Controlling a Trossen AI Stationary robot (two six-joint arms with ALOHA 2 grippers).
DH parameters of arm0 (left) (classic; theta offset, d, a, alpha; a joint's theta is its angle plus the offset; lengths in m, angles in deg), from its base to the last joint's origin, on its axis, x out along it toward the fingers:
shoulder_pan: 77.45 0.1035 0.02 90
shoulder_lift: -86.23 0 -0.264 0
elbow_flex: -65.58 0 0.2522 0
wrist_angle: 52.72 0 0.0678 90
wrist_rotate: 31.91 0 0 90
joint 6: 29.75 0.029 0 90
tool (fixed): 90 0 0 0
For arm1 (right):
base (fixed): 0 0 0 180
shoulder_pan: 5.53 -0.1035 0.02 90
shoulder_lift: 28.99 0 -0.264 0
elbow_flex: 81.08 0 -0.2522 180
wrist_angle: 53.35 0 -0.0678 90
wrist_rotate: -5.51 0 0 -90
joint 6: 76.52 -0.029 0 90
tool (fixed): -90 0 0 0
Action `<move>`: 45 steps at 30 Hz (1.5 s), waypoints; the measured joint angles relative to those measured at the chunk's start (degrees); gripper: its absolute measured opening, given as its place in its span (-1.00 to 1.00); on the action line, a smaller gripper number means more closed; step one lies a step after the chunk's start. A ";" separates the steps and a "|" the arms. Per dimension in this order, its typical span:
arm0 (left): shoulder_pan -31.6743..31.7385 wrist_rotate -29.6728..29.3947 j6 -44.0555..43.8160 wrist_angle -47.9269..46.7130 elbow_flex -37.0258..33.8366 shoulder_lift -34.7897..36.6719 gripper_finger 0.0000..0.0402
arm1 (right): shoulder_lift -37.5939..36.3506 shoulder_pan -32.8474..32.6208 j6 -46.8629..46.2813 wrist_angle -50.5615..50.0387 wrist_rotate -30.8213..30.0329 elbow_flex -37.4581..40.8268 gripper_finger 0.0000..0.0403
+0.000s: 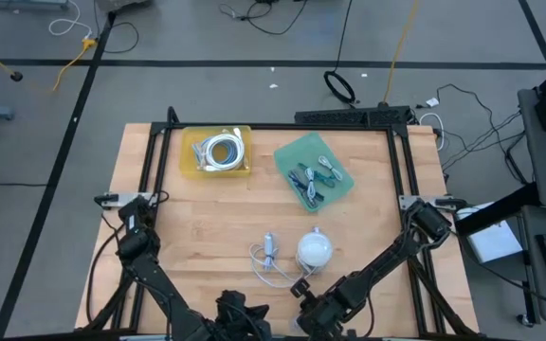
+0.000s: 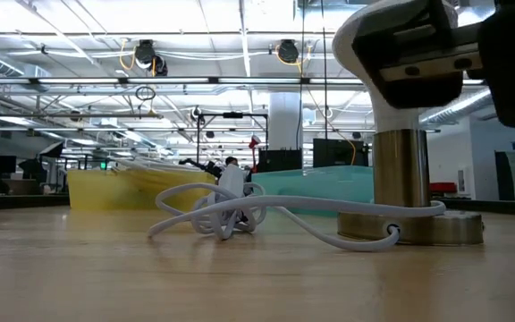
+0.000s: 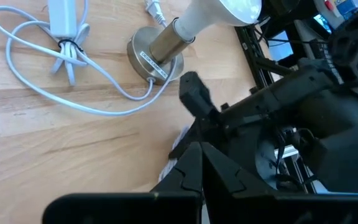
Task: Pick & Place USB Port
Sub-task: Put the purple charger cable into the green bin
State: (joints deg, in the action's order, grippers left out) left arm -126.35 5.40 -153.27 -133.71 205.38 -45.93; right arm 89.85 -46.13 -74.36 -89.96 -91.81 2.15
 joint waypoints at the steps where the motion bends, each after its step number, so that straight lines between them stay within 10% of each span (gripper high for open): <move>1: 0.00 -0.02 0.02 -0.03 -0.01 0.00 -1.00 | -0.30 -0.21 -0.36 -0.73 -0.24 -0.66 -0.89; 14: 0.00 0.61 -0.54 -1.98 0.01 0.00 -1.00 | -14.46 1.73 -9.96 -0.55 -5.25 -16.25 -0.89; 24: -1.08 1.83 -3.86 -5.92 0.03 -0.09 -1.00 | -32.81 13.40 -22.33 -30.24 -41.72 -18.11 -0.89; 30: -1.37 4.42 -6.71 -12.46 0.03 0.04 -1.00 | -34.28 29.96 -29.73 -47.02 -37.80 -14.67 -0.89; 37: -0.59 7.86 -2.56 -23.15 -0.22 4.55 -1.00 | -34.11 44.96 -24.01 -25.45 -19.08 1.95 -0.89; 45: 1.29 7.07 12.13 -22.68 -8.28 17.19 -1.00 | -31.47 51.98 -27.70 -16.89 -13.52 16.16 -0.89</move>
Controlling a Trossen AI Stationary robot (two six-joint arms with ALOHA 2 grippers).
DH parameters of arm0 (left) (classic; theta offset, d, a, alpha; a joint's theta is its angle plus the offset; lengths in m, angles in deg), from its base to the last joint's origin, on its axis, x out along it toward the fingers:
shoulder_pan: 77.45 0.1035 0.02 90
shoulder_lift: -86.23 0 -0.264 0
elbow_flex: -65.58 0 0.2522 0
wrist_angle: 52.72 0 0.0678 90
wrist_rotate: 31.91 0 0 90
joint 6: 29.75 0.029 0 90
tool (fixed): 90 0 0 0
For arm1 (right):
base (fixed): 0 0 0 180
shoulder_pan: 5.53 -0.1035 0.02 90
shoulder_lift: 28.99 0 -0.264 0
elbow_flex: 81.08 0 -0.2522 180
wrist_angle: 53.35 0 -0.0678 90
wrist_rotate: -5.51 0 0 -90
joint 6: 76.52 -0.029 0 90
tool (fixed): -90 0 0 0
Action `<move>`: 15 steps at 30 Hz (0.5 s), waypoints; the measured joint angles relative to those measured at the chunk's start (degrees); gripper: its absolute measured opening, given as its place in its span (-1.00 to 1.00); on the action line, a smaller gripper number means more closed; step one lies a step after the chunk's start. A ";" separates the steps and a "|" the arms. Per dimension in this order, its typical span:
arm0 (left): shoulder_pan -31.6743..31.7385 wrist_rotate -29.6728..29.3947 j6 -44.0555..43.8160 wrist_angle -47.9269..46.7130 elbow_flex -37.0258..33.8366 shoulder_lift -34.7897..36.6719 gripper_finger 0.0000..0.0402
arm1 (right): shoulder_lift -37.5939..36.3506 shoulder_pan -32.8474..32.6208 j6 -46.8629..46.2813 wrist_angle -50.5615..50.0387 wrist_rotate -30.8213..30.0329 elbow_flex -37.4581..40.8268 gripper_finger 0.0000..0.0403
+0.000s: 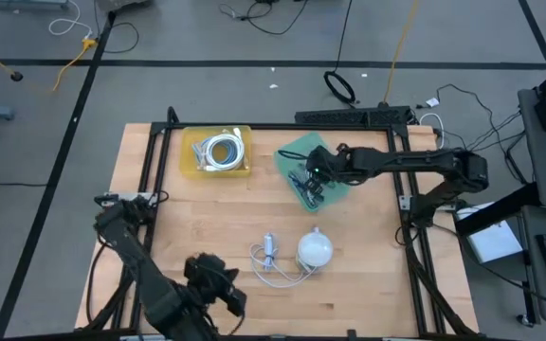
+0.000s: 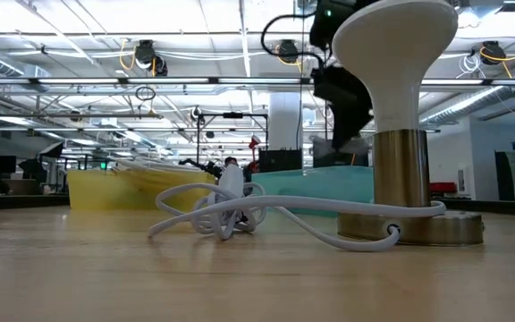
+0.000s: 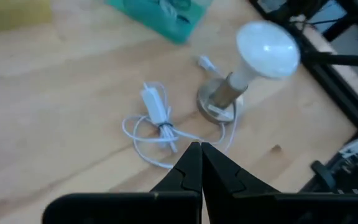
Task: Pick & Place USB Port
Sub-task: Put the purple charger cable into the green bin
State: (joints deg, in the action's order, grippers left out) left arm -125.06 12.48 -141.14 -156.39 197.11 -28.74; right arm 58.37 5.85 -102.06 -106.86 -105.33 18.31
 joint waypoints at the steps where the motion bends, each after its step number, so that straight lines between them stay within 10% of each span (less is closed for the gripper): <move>1: -0.03 -0.39 1.21 0.03 -1.26 1.64 -1.00 | 0.10 0.17 -0.61 0.35 -0.01 1.23 -0.89; 9: 1.65 -3.86 9.65 -0.08 -12.04 15.41 -1.00 | 0.12 -0.45 -6.07 0.52 1.78 7.55 -0.89; 15: 3.62 -3.32 10.95 0.15 -19.63 22.12 -0.99 | -0.05 -0.97 -5.25 4.71 4.57 7.50 -0.42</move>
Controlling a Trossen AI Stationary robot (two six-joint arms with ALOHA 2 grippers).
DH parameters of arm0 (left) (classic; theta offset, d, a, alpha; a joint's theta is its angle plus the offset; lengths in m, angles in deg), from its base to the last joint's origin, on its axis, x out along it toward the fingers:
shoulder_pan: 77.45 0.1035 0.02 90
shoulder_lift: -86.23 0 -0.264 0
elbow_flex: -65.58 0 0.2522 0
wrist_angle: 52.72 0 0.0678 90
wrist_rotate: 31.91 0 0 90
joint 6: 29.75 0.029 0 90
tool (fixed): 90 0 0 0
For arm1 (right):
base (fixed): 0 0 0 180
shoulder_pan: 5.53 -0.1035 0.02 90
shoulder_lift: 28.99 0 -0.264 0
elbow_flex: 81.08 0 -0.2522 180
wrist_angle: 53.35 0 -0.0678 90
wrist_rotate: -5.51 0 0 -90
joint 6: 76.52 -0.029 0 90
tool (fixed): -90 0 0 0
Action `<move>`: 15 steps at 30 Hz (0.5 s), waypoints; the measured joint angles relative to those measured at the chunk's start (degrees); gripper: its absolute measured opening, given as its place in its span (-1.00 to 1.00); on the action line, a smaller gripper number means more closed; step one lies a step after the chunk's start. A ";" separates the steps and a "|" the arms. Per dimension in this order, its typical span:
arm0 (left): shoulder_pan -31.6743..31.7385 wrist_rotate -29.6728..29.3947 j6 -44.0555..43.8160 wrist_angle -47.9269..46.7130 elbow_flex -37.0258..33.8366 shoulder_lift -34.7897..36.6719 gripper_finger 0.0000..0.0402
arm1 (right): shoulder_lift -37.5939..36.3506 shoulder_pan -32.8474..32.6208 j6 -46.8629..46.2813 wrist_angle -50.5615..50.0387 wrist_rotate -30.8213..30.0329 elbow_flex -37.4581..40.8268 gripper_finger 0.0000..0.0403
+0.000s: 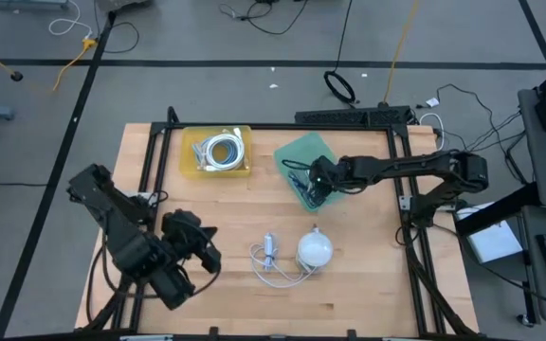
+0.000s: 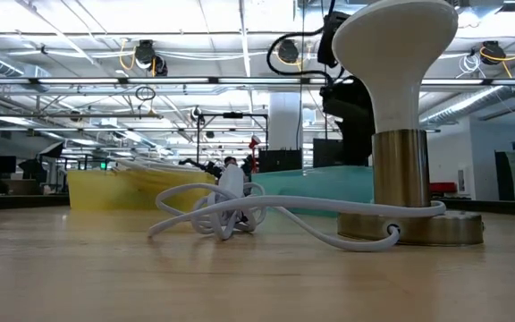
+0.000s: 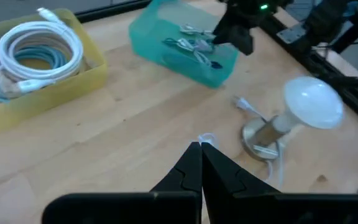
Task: Pick & Place USB Port
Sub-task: Put the purple charger cable into the green bin, then adjust the green bin
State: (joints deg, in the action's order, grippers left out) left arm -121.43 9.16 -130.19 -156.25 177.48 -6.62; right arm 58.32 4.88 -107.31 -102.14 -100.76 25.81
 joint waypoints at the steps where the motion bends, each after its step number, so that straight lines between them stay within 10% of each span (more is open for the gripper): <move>1: 0.29 0.36 -0.17 0.25 -1.05 0.61 -1.00 | -0.64 0.02 -0.02 0.48 0.12 0.02 -0.34; 9: 2.77 3.28 4.15 6.10 -6.77 3.16 -0.99 | -7.67 0.53 0.68 5.42 3.60 -0.72 0.08; 15: 4.29 6.81 10.65 9.64 -7.99 3.35 -0.98 | -16.23 -2.81 -1.70 1.18 10.54 -3.07 -0.20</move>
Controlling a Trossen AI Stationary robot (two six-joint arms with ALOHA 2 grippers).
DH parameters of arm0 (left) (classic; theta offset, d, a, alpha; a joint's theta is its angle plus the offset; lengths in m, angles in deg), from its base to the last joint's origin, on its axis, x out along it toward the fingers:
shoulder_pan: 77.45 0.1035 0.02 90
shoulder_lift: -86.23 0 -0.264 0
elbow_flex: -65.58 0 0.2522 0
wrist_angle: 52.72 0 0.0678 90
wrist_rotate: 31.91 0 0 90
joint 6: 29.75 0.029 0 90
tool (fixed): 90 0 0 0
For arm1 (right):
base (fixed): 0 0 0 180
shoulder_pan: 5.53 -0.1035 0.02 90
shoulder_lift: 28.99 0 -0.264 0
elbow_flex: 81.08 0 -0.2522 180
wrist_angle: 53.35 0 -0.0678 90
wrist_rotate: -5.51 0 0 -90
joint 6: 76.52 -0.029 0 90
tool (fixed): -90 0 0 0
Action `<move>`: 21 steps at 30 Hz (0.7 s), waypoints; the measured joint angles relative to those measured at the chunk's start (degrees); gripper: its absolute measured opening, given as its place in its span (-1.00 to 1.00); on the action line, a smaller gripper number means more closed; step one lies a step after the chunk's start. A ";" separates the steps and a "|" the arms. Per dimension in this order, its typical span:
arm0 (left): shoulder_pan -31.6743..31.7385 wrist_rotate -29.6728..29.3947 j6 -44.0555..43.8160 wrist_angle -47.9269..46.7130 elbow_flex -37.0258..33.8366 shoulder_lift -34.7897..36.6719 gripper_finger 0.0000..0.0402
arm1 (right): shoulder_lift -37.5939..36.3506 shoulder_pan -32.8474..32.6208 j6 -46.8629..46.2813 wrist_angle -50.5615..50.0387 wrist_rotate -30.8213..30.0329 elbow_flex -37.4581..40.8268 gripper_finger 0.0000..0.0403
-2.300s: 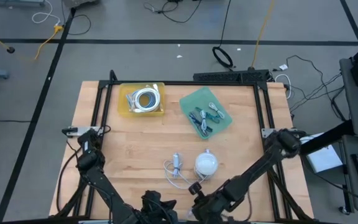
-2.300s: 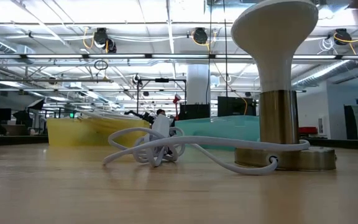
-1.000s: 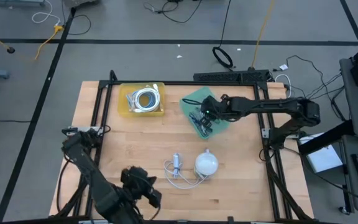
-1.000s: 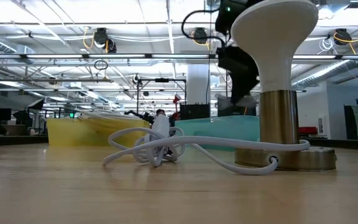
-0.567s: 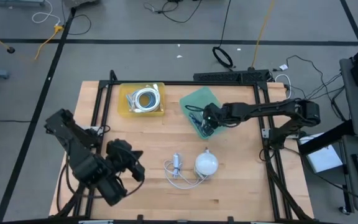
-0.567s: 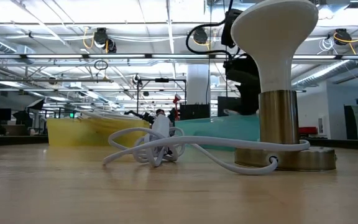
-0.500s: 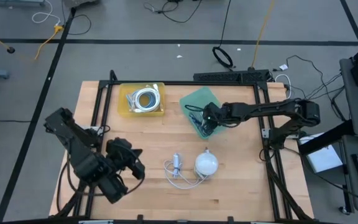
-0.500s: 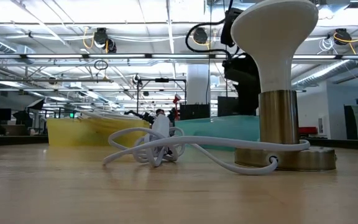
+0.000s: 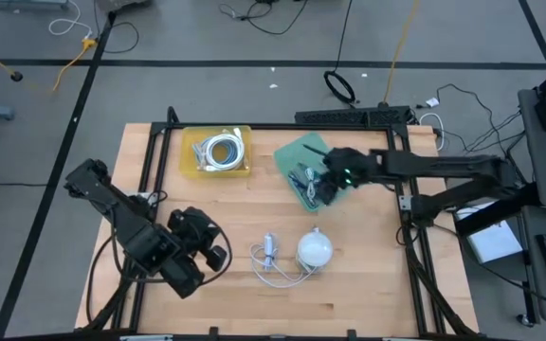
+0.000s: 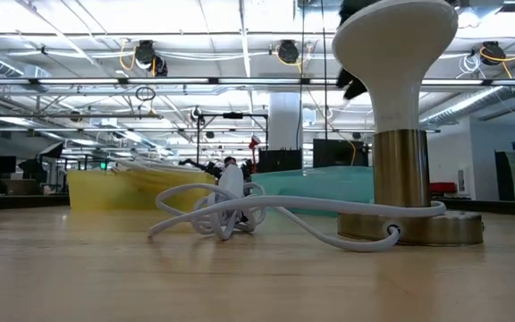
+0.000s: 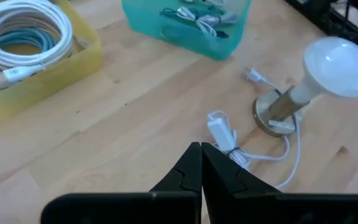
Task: Pick & Place USB Port
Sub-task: Adjust the green bin
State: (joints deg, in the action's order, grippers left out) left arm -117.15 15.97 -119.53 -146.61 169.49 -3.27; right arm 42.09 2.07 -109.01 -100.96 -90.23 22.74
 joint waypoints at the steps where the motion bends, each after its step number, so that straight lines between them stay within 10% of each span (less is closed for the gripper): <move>1: 0.22 0.29 0.82 0.43 -0.10 0.00 -0.99 | -1.41 -1.20 -1.12 -1.88 -0.01 -0.03 -0.32; 5: 0.53 0.62 2.77 0.26 -0.11 0.00 -0.98 | -5.75 -6.94 -4.31 -9.88 -2.54 -0.10 -0.91; 12: 1.68 1.81 6.14 0.28 -0.11 -0.02 -0.98 | -6.02 -14.73 -12.42 -23.95 -12.21 0.08 -1.00; 21: 3.52 3.19 8.23 -0.29 -0.11 -0.02 -0.99 | -1.85 -15.25 -15.36 -14.82 -3.90 9.09 -1.00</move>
State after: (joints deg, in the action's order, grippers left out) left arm -113.62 19.16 -111.31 -146.90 169.38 -3.29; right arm 40.25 -13.18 -124.36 -115.78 -94.12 31.82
